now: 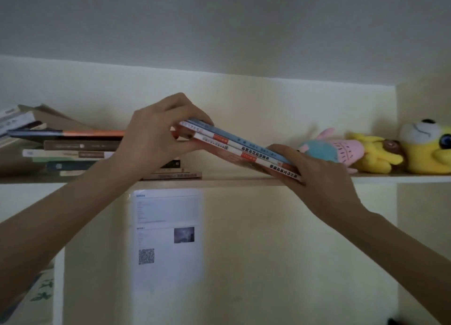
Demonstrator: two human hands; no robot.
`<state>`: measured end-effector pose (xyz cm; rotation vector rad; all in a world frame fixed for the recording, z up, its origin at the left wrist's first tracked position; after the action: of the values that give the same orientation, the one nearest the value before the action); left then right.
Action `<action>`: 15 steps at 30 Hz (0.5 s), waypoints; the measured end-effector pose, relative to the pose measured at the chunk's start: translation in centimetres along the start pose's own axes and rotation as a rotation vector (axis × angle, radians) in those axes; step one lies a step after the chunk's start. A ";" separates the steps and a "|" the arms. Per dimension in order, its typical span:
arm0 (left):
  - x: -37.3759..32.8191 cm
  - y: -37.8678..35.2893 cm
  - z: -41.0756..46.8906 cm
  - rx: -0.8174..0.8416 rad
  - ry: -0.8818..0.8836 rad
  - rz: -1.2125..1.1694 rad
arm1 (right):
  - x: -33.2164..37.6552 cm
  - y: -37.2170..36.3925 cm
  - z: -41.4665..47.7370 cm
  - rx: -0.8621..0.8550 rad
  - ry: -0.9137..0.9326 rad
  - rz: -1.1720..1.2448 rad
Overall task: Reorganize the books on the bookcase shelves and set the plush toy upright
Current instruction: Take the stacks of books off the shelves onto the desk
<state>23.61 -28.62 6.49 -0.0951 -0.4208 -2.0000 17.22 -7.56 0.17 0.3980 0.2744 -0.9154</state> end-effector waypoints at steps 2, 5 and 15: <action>-1.8 -0.7 -0.5 -0.038 -0.064 0.041 | -0.6 0.4 -1.7 0.026 0.017 0.019; -5.3 -1.7 -0.7 -0.046 -0.134 -0.004 | -1.7 2.1 -4.9 0.028 0.036 0.027; -15.7 -13.0 -4.0 0.122 -0.219 -0.246 | -6.8 6.9 -19.4 0.296 -0.165 0.077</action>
<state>19.73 -11.33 -4.44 -0.1947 -0.7232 -2.2077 17.63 9.62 -12.97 0.5983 -0.0294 -0.9090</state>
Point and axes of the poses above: each hand's wrist, its own z-axis towards the middle knuckle, its own y-axis out of the back of the hand, x = y × z, the point moved 7 cm from there along z, towards the middle knuckle, and after that the axes turned 6 degrees about y, right-handed, at the moved point
